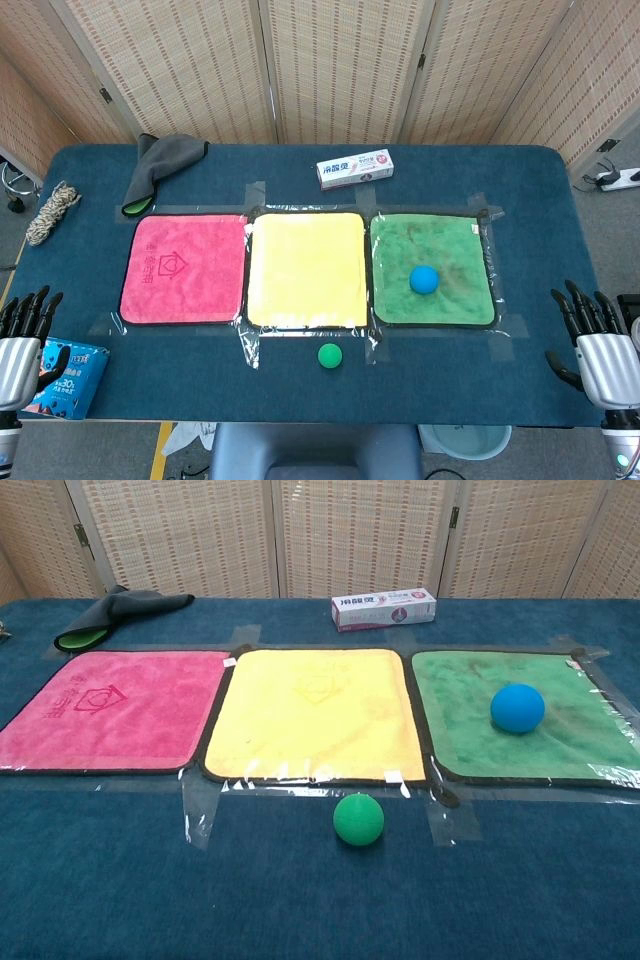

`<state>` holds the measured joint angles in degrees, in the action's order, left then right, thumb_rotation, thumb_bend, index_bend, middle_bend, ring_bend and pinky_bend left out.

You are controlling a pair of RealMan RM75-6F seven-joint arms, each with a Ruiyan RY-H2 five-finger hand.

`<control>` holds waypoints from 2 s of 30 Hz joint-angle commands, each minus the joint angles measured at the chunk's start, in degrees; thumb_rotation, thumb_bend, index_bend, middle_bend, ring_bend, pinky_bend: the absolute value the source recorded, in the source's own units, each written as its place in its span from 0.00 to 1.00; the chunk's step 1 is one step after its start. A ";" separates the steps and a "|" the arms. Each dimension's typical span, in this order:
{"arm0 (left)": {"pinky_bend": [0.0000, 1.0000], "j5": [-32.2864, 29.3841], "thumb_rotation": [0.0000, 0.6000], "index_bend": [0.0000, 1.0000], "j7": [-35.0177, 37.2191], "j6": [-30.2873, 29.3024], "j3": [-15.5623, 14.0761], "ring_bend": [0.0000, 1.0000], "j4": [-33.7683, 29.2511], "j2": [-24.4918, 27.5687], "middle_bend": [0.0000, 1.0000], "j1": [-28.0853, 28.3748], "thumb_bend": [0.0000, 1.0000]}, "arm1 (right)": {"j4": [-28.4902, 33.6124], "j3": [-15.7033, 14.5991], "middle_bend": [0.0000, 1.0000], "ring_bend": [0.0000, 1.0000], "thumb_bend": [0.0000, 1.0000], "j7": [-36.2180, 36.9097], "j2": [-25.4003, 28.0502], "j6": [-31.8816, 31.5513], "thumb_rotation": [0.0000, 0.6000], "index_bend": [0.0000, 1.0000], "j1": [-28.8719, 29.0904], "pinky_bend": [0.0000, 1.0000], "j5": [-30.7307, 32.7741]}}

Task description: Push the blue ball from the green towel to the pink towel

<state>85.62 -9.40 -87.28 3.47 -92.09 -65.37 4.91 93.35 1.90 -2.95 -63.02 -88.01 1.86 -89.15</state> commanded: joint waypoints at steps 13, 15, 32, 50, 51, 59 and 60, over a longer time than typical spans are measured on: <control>0.00 -0.32 1.00 0.04 -0.34 -0.44 0.03 0.06 -0.49 0.23 0.04 -0.29 0.44 | -0.15 0.44 0.02 0.10 0.33 -0.11 -0.10 0.59 1.00 0.00 1.18 0.01 -1.32; 0.00 -0.32 1.00 0.04 -0.41 -0.46 -0.02 0.06 -0.58 0.30 0.04 -0.34 0.44 | -0.22 0.57 0.02 0.10 0.33 -0.07 -0.12 0.76 1.00 0.00 1.32 0.01 -1.16; 0.00 -0.23 1.00 0.05 0.22 -0.87 -0.43 0.06 -1.34 1.13 0.04 -0.99 0.44 | -2.06 5.51 0.00 0.05 0.33 -9.50 -2.45 14.31 1.00 0.00 12.43 0.01 2.69; 0.00 -0.16 1.00 0.05 0.51 -1.85 -0.61 0.06 -2.82 1.96 0.04 -1.93 0.44 | -25.65 8.62 0.00 0.00 0.26 -4.11 -16.78 27.40 1.00 0.00 25.50 0.00 7.71; 0.00 -0.08 1.00 0.05 0.47 -1.81 -0.66 0.06 -2.95 2.03 0.04 -1.94 0.45 | -26.75 8.54 0.00 0.00 0.22 -3.99 -17.44 27.94 1.00 0.00 26.04 0.00 7.72; 0.00 0.30 1.00 0.05 0.93 -1.90 -0.95 0.06 -3.98 2.74 0.04 -2.23 0.44 | -36.04 8.22 0.00 0.00 0.10 -2.79 -23.52 31.84 1.00 0.00 30.59 0.00 8.02; 0.00 0.30 1.00 0.05 0.99 -1.88 -0.96 0.06 -4.03 2.81 0.04 -2.25 0.44 | -37.51 8.10 0.00 0.00 0.10 -2.40 -24.48 32.08 1.00 0.00 31.20 0.00 7.80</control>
<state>85.92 -8.42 -89.17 2.51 -96.11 -62.57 2.67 58.09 10.20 -6.16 -85.67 -56.88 31.64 -81.17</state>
